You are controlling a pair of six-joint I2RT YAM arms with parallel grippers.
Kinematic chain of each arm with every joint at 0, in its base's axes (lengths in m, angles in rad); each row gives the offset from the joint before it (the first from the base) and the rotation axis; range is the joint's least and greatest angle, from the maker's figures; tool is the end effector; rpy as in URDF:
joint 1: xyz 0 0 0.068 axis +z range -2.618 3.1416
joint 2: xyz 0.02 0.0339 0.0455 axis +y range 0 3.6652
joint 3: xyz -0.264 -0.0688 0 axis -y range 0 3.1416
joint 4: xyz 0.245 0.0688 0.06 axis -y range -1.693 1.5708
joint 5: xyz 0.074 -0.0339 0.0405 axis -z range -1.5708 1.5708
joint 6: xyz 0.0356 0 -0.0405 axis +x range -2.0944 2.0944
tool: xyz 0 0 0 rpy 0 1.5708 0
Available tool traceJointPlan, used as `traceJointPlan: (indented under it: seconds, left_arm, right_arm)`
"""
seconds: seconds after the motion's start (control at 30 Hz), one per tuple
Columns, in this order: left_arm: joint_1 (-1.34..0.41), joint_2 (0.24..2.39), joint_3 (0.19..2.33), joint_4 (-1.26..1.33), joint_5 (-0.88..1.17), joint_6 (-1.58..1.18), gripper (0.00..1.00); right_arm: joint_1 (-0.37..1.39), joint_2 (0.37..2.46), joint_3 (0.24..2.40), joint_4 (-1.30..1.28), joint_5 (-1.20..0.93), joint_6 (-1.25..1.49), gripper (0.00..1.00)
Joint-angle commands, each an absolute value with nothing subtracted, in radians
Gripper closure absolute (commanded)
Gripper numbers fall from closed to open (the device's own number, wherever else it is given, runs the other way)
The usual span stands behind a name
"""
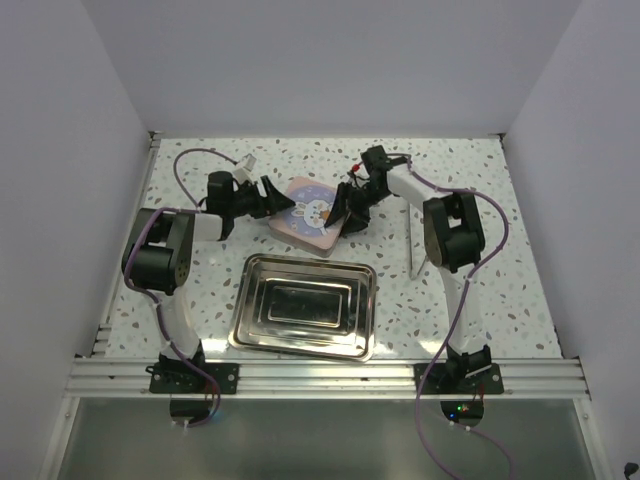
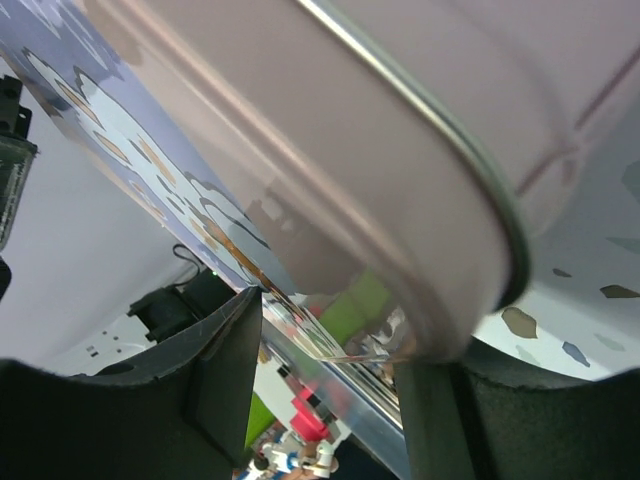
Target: Pack the cookies
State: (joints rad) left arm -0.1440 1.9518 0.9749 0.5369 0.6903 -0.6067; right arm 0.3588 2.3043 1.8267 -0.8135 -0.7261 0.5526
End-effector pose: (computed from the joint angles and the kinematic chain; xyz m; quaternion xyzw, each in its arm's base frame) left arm 0.3894 -0.0794 0.1459 -0.0058 0.8150 -0.4506 0.3643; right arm 0.4315 0.1871 0.1536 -0.0403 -0.9261 -0.3731 0.0378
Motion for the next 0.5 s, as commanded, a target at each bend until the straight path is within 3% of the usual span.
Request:
traceJointPlan:
  seconds: [0.0,0.17,0.47]
  left_arm:
    - [-0.183,1.960,0.943,0.439,0.810,-0.624,0.21]
    - [-0.183,1.968,0.954,0.425,0.782,-0.611,0.11]
    - [-0.183,2.014,1.012,0.361,0.746,-0.594,0.09]
  right_arm:
    - [0.359,2.324,1.893,-0.565,-0.738,0.649,0.46]
    - [0.348,2.339,1.911,-0.554,-0.744,0.667,0.46]
    - [0.350,2.347,1.913,-0.552,-0.742,0.693,0.46]
